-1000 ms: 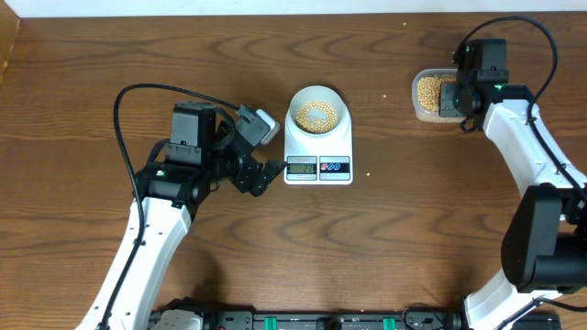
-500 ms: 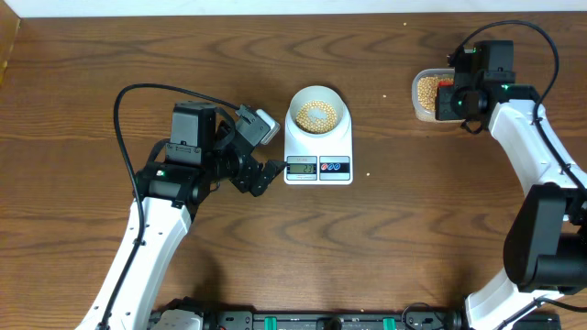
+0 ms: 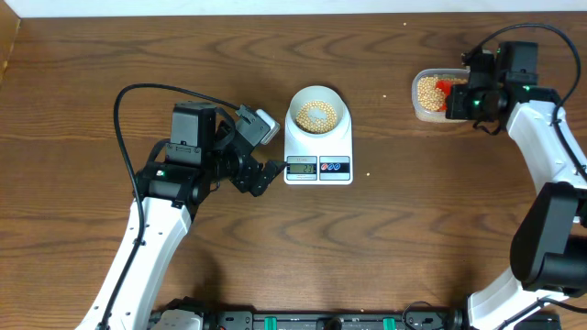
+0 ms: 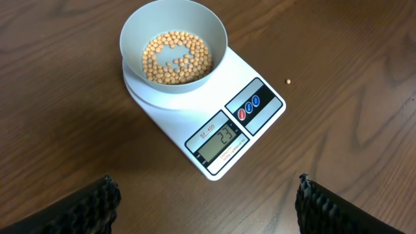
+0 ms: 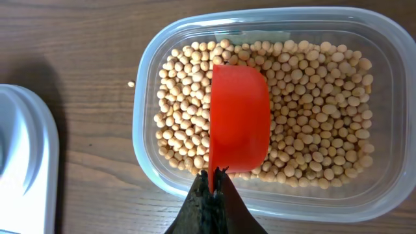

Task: Scoop item into bowl and weigh 50g on scale

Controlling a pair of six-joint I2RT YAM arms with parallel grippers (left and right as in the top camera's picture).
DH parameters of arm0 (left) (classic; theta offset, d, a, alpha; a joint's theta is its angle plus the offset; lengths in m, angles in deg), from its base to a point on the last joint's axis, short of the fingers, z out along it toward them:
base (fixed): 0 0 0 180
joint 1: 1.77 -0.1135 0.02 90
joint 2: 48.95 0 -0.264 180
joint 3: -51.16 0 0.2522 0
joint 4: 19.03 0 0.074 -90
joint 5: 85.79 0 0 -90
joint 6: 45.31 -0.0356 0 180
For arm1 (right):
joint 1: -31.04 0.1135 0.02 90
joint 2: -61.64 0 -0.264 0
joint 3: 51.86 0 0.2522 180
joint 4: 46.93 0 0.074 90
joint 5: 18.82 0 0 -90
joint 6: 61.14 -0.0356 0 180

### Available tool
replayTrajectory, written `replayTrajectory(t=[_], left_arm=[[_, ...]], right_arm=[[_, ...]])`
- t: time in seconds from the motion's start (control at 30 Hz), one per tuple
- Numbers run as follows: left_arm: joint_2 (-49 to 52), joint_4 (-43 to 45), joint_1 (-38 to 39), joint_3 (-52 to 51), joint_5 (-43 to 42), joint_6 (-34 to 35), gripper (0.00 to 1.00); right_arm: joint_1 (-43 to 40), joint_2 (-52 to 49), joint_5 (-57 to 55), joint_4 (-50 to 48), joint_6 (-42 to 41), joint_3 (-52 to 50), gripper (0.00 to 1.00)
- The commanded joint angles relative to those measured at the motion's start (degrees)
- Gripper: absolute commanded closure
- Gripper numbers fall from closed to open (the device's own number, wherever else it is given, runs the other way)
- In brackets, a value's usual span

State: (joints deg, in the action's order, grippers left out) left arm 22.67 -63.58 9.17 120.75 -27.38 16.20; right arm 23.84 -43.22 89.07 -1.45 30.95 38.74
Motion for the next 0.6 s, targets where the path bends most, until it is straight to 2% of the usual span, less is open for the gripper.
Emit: replayTrajectory(t=[0.0, 0.57], left_arm=[[-0.5, 0.0, -0.1, -0.4, -0.3, 0.3, 0.11], [-0.5, 0.0, -0.1, -0.4, -0.3, 0.3, 0.11]], right_arm=[[-0.8, -0.2, 4.3, 0.0, 1.2, -0.6, 0.99], [-0.9, -3.2, 8.7, -1.3, 0.4, -0.6, 0.99]])
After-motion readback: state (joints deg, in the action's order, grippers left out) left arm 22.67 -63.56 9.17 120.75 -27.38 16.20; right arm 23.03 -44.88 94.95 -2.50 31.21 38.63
